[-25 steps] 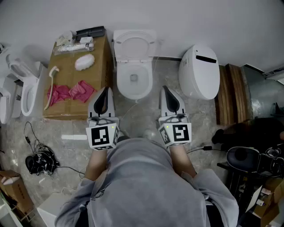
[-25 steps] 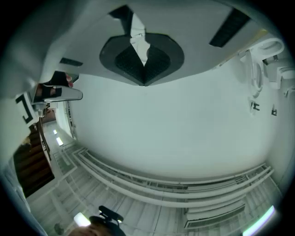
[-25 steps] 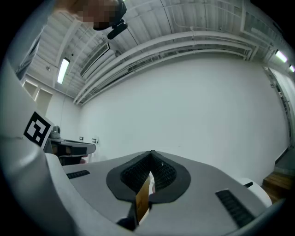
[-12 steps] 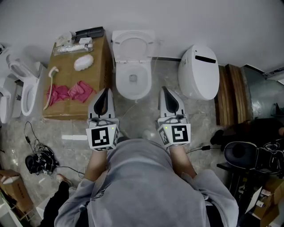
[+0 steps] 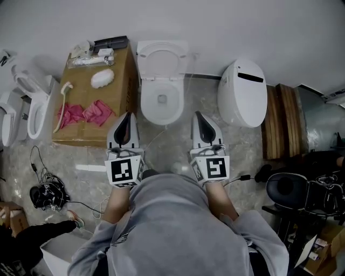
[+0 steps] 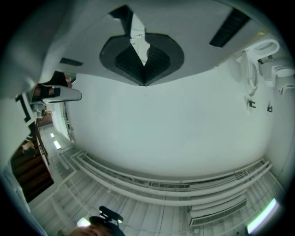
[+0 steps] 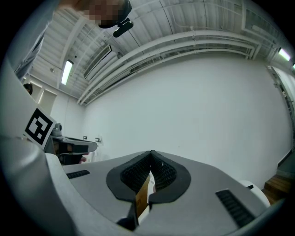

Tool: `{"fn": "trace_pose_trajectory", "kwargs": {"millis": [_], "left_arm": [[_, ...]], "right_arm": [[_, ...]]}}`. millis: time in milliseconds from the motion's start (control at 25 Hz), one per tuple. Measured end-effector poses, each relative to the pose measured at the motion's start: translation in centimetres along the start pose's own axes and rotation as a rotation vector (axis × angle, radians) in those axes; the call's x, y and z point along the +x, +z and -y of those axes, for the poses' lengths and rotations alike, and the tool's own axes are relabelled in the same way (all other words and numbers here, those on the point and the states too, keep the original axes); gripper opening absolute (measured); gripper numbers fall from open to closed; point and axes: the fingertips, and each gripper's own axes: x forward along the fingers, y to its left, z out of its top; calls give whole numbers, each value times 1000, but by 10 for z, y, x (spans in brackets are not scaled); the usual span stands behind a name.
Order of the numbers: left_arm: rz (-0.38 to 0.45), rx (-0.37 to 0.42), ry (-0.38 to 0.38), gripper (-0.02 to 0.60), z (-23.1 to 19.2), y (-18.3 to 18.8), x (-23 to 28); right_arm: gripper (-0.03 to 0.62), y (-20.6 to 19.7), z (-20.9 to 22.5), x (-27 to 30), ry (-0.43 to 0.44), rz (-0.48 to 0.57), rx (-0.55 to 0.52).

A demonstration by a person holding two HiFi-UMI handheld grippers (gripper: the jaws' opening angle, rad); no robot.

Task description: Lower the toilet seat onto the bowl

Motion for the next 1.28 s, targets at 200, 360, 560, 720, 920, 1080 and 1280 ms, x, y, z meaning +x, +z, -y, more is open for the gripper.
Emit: {"fn": "trace_pose_trajectory", "kwargs": {"millis": [200, 360, 560, 720, 920, 1080, 1280], "left_arm": [[4, 13, 38, -2, 8, 1, -2], [2, 6, 69, -2, 13, -2, -5], [-14, 5, 88, -2, 15, -4, -4], [-15, 4, 86, 0, 13, -5, 6], [-15, 2, 59, -2, 7, -7, 37], [-10, 7, 33, -2, -2, -8, 73], [0, 6, 19, -2, -27, -3, 123]], "right_arm": [[-2, -3, 13, -8, 21, 3, 5], [-2, -8, 28, -14, 20, 4, 17], [-2, -13, 35, -14, 31, -10, 22], [-2, -19, 40, -8, 24, -24, 28], [-2, -26, 50, 14, 5, -34, 15], [-2, -31, 62, 46, -20, -44, 12], [-2, -36, 69, 99, -24, -49, 2]]}}
